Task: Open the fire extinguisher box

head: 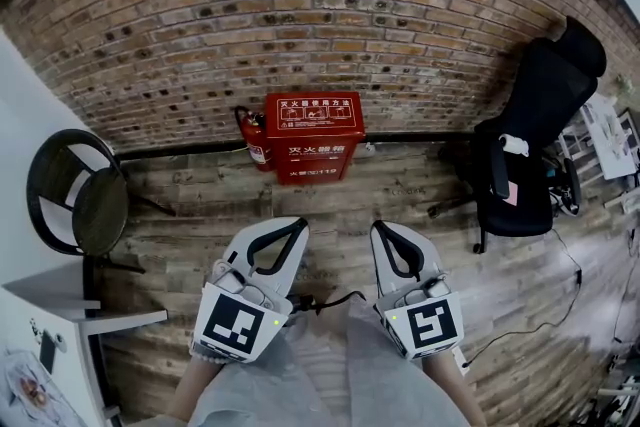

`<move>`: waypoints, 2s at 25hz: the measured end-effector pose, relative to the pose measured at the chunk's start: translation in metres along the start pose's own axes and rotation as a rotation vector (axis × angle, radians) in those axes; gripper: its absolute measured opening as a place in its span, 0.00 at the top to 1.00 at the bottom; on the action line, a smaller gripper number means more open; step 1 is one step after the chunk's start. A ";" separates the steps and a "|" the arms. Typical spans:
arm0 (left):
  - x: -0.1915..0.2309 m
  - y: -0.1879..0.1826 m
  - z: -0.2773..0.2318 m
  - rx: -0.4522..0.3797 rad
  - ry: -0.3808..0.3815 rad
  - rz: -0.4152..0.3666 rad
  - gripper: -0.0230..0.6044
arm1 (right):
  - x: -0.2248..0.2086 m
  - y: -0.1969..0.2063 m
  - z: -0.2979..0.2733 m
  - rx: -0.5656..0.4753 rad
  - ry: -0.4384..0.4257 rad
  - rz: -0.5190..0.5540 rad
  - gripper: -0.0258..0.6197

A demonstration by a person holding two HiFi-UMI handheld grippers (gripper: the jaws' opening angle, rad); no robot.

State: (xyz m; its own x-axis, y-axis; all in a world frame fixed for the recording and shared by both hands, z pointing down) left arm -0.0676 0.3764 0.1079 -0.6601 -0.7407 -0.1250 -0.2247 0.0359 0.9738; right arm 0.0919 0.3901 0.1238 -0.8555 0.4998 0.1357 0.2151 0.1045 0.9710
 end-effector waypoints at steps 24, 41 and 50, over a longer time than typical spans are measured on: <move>0.046 0.002 -0.048 -0.009 -0.066 0.024 0.96 | -0.042 -0.001 -0.067 0.012 -0.036 0.050 0.95; 0.115 -0.018 -0.174 0.041 -0.176 0.035 0.96 | -0.163 -0.003 -0.183 0.025 -0.171 0.037 0.95; 0.143 -0.021 -0.224 0.058 -0.235 0.049 0.96 | -0.209 -0.001 -0.234 0.016 -0.238 0.051 0.95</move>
State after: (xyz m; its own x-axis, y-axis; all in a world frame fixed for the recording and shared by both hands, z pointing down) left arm 0.0036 0.1191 0.1121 -0.8183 -0.5610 -0.1250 -0.2246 0.1120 0.9680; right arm 0.1599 0.0848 0.1408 -0.7089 0.6928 0.1324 0.2642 0.0867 0.9606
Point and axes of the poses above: the fingertips, and each gripper's own axes: z backward along the fingers, x to its left, y out of its underside, the point moved 6 cm from there along z, backward along the fingers
